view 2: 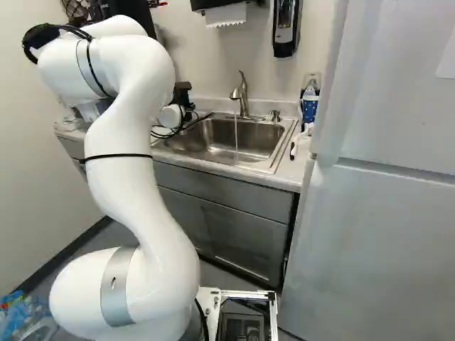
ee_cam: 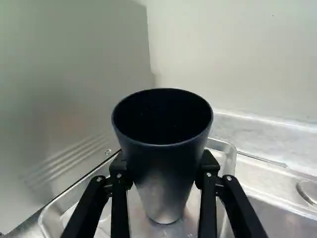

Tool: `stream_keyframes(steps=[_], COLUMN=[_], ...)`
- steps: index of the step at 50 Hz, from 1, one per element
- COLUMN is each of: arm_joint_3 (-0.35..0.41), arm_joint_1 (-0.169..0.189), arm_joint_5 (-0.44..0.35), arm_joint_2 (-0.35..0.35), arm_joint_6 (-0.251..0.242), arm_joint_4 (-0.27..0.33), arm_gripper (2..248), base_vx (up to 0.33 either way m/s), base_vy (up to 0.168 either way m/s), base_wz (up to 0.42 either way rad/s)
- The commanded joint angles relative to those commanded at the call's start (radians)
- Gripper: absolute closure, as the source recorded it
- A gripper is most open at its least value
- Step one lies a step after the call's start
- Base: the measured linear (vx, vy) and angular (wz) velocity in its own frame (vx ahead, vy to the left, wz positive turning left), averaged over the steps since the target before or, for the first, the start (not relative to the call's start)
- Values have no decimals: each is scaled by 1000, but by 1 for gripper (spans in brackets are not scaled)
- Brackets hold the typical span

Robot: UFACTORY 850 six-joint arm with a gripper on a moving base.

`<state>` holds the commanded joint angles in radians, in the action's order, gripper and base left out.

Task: Rinse the cup and place it in the tray

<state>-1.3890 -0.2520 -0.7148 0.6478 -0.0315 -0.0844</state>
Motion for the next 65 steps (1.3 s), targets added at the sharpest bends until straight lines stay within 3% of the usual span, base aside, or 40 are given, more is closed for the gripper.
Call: stream_keyframes(steps=[34,35,40,41,45,46,50,51,65], arm_joint_3=[0,0,0,0,0,0,0,0,-5], arm_joint_1=[0,0,0,0,0,0,0,0,0], arm_joint_5=[16,16,16,16,16,16,16,16,16], arm_joint_2=[0,0,0,0,0,0,-1,-1,-18], arm_joint_6=[0,0,0,0,0,0,0,0,0], arm_joint_4=[0,0,0,0,0,0,0,0,0], arm_gripper=[124,98,98,64,64,29,29,3,3], base_vx=[0,0,0,0,0,0,0,0,0], base_vy=[0,0,0,0,0,0,0,0,0], base_wz=[0,0,0,0,0,0,0,0,0])
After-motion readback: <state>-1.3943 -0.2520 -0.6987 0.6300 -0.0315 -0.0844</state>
